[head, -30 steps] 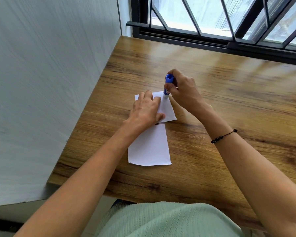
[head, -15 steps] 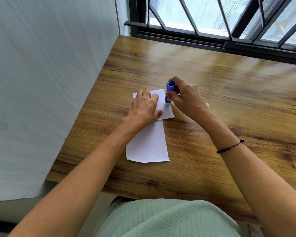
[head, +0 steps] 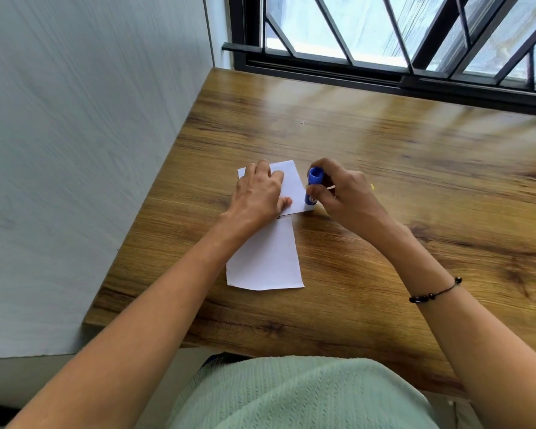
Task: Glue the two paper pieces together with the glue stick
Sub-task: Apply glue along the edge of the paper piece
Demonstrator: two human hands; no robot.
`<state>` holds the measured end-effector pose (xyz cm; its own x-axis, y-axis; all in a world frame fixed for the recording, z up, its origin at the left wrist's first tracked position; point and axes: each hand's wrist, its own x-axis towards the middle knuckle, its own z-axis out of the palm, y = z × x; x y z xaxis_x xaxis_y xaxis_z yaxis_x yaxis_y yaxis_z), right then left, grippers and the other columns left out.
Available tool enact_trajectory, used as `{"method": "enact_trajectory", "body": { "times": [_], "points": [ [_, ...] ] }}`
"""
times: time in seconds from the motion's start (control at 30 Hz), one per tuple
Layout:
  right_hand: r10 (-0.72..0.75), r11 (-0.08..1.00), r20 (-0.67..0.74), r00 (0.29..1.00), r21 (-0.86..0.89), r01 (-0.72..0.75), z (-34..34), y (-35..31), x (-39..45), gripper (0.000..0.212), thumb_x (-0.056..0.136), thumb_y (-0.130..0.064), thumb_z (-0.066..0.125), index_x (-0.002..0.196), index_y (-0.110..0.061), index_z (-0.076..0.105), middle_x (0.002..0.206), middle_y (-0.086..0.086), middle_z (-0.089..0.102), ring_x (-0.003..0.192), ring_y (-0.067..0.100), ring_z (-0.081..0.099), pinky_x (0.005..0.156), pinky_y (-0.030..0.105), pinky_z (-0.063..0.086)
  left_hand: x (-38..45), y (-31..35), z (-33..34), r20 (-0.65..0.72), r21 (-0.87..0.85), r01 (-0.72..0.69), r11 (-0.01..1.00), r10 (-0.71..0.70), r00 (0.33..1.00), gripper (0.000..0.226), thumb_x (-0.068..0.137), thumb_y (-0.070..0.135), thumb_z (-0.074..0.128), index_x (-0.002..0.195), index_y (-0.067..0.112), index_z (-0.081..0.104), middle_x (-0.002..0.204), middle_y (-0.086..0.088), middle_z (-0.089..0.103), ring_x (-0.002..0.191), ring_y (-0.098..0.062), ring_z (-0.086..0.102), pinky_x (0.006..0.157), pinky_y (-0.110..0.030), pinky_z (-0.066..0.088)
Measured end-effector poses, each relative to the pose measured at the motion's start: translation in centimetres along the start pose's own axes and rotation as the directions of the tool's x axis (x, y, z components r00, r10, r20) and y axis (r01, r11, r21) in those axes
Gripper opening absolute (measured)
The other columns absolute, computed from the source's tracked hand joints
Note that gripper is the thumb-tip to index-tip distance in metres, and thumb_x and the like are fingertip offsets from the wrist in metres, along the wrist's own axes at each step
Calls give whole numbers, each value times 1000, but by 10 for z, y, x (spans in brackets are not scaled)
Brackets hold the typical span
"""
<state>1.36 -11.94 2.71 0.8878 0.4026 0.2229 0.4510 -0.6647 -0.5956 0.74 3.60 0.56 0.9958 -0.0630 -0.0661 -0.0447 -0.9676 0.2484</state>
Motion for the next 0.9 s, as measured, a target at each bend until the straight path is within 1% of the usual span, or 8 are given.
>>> {"method": "enact_trajectory", "body": {
  "times": [0.07,0.17,0.23,0.37,0.53,0.67,0.73,0.9],
  "points": [
    [3,1000,-5,1000,13,-3,-4,1,-4,25,86,-14,58,110,-6,54,92,14,68,81,31,62,77,40,49,1,0,1,-3,5,4,1000,-4,1000,51,88,37,54,130,10,44,129,-15,40,120,-30,37,94,-39,39],
    [37,998,-44,998,61,-34,-12,1,-9,22,86,-13,59,107,-6,54,84,3,65,79,27,62,78,39,49,4,0,2,-5,13,6,1000,-6,1000,47,88,36,53,125,8,46,128,-16,41,119,-30,37,93,-39,39],
    [51,995,-67,996,83,-45,-17,1,-9,21,86,-12,59,105,-6,54,82,-3,62,76,22,61,78,35,48,7,0,2,-19,14,17,1000,-17,1000,44,89,36,52,121,6,48,126,-16,42,118,-31,38,92,-40,38],
    [69,992,-84,994,109,-60,-26,0,-10,20,86,-12,59,104,-5,55,79,-5,60,70,16,57,73,25,45,17,1,2,-55,38,58,998,-56,997,44,90,36,50,119,3,49,127,-18,43,117,-33,38,91,-40,38],
    [67,992,-93,993,111,-56,-28,0,-8,22,86,-13,59,106,-4,55,82,-1,61,74,18,59,75,28,47,23,7,2,-103,84,99,991,-90,991,51,90,40,50,117,-2,49,124,-19,46,114,-33,42,89,-38,38],
    [78,989,-85,993,131,-66,-27,0,-5,21,86,-15,60,105,-7,55,82,1,62,76,20,60,76,32,49,25,12,-1,-156,242,154,958,-118,981,56,89,50,45,109,-1,53,114,-20,58,106,-34,52,85,-40,39],
    [71,990,-89,993,124,-60,-27,-1,-2,21,86,-16,59,106,-7,55,82,1,61,77,22,60,76,33,49,25,15,-2,-133,301,138,944,-102,986,54,91,51,41,103,2,60,107,-17,63,100,-33,57,85,-38,39],
    [62,995,-130,990,81,-52,-25,-2,8,23,87,-17,59,106,-6,54,81,1,59,76,22,59,72,30,48,20,18,2,-108,254,120,960,-95,990,51,95,44,36,99,2,64,106,-18,66,97,-33,61,83,-38,41]
  ]
}}
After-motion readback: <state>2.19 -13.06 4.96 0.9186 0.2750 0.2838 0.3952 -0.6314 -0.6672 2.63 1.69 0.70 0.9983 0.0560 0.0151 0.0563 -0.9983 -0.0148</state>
